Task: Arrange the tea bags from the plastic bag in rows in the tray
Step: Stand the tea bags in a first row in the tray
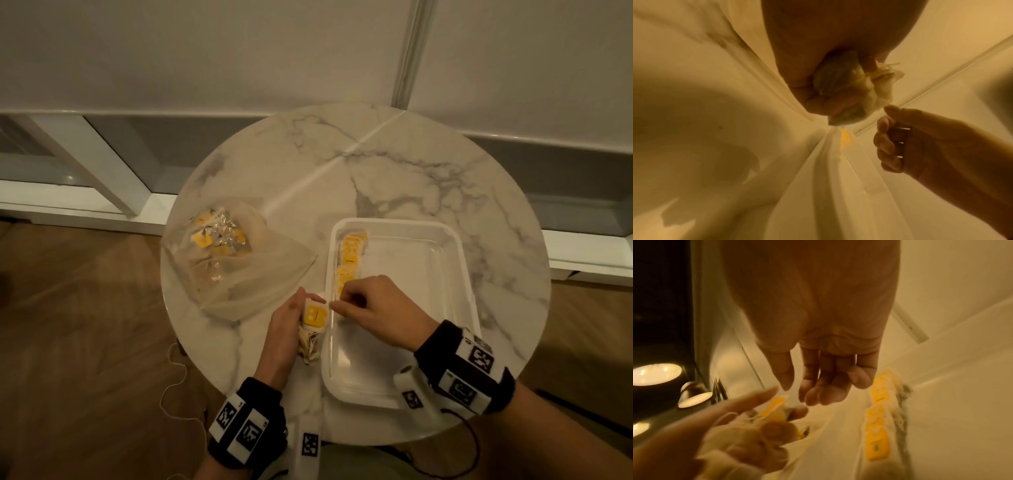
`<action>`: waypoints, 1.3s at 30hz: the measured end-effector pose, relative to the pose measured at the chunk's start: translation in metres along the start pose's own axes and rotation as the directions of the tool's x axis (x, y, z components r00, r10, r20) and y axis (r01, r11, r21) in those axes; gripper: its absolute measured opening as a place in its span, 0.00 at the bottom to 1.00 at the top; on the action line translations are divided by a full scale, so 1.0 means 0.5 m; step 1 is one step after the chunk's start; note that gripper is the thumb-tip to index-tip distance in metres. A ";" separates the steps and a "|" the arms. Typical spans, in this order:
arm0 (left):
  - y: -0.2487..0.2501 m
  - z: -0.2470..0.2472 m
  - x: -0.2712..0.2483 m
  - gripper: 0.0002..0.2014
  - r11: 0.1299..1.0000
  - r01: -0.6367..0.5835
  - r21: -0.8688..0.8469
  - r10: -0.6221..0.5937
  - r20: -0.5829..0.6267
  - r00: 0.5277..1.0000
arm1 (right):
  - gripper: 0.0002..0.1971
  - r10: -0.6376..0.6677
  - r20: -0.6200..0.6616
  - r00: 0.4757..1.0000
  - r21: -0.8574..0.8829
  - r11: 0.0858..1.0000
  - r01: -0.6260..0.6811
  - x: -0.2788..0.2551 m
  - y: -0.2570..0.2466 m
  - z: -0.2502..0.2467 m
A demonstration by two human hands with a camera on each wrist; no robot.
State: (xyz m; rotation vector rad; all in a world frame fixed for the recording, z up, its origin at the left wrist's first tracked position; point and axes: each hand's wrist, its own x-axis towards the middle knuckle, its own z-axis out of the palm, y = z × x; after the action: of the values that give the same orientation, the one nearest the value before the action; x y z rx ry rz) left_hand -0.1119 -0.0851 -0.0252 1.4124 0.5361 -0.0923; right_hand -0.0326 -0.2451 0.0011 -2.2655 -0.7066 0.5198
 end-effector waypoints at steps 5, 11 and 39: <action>0.012 0.017 -0.007 0.23 0.994 0.023 -0.103 -0.020 0.029 0.999 | 0.13 0.092 -0.048 0.995 0.292 0.953 -0.074 -0.042 -0.015 0.029; 0.001 0.031 -0.013 0.24 0.997 -0.008 -0.073 0.014 0.075 0.997 | 0.05 0.133 -0.138 0.981 0.451 0.891 -0.057 -0.050 -0.014 0.039; -0.016 -0.027 -0.028 0.04 0.913 -0.245 0.327 0.211 0.138 0.968 | 0.05 0.207 -0.364 0.908 0.538 0.843 0.023 -0.078 0.031 -0.071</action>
State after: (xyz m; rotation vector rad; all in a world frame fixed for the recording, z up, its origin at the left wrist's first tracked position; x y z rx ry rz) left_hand -0.1313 -0.0772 -0.0274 1.7923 0.2747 -0.0697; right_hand -0.0382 -0.2962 0.0200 -1.7922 -0.1950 0.2260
